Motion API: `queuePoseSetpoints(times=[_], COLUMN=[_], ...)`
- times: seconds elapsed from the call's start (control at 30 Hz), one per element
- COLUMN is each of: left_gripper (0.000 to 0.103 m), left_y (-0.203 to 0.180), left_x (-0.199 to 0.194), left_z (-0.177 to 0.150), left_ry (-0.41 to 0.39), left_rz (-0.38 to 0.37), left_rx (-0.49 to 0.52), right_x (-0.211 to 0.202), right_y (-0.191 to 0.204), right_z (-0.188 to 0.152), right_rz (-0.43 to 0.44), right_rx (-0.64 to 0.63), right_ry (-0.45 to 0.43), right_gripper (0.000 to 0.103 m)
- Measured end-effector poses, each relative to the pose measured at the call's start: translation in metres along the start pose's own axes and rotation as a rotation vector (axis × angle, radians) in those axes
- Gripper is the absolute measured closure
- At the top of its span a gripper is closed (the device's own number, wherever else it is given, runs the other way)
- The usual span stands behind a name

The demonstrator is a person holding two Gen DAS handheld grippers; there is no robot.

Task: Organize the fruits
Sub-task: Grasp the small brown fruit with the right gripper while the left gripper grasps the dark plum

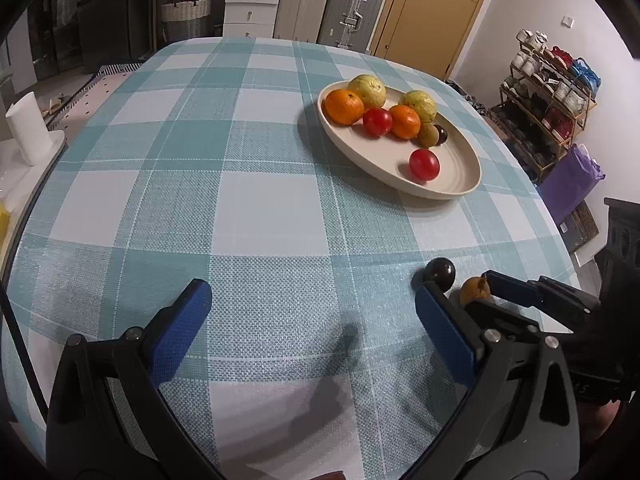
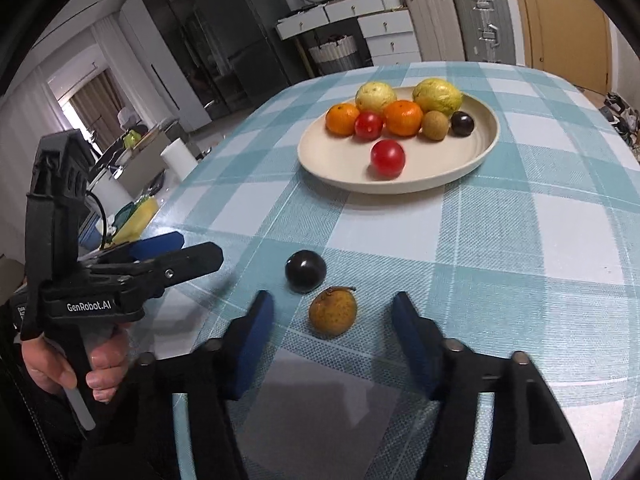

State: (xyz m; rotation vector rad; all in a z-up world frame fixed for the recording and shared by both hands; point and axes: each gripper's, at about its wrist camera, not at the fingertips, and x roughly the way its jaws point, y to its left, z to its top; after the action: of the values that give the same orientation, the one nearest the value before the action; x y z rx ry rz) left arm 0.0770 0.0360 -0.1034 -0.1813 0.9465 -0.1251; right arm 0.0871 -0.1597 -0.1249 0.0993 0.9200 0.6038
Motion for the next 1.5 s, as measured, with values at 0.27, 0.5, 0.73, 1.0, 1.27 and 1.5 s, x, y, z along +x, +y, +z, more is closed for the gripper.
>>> queuePoseSetpoints(times=[0.27, 0.5, 0.73, 1.0, 1.27, 1.5], left_gripper=[0.002, 0.002, 0.002, 0.002, 0.003, 0.036], left_y=[-0.004, -0.012, -0.033, -0.057, -0.074, -0.076], left_x=[0.001, 0.003, 0.006, 0.017, 0.027, 0.038], left_z=[0.002, 0.002, 0.005, 0.009, 0.013, 0.016], left_ry=[0.002, 0.011, 0.022, 0.037, 0.050, 0.105], left_rz=[0.010, 0.002, -0.030, -0.047, -0.074, -0.118], left_rx=[0.013, 0.034, 0.082, 0.131, 0.172, 0.163], right_x=[0.006, -0.006, -0.018, -0.031, -0.044, -0.049], right_y=[0.005, -0.003, -0.013, -0.028, -0.048, -0.056], right_z=[-0.002, -0.002, -0.002, -0.002, -0.002, -0.001], right_rz=[0.001, 0.007, 0.009, 0.007, 0.010, 0.015], right_rx=[-0.021, -0.001, 0.015, 0.041, 0.087, 0.101], right_ry=[0.022, -0.019, -0.055, -0.091, -0.123, -0.134], right_gripper=[0.077, 0.077, 0.077, 0.077, 0.077, 0.077])
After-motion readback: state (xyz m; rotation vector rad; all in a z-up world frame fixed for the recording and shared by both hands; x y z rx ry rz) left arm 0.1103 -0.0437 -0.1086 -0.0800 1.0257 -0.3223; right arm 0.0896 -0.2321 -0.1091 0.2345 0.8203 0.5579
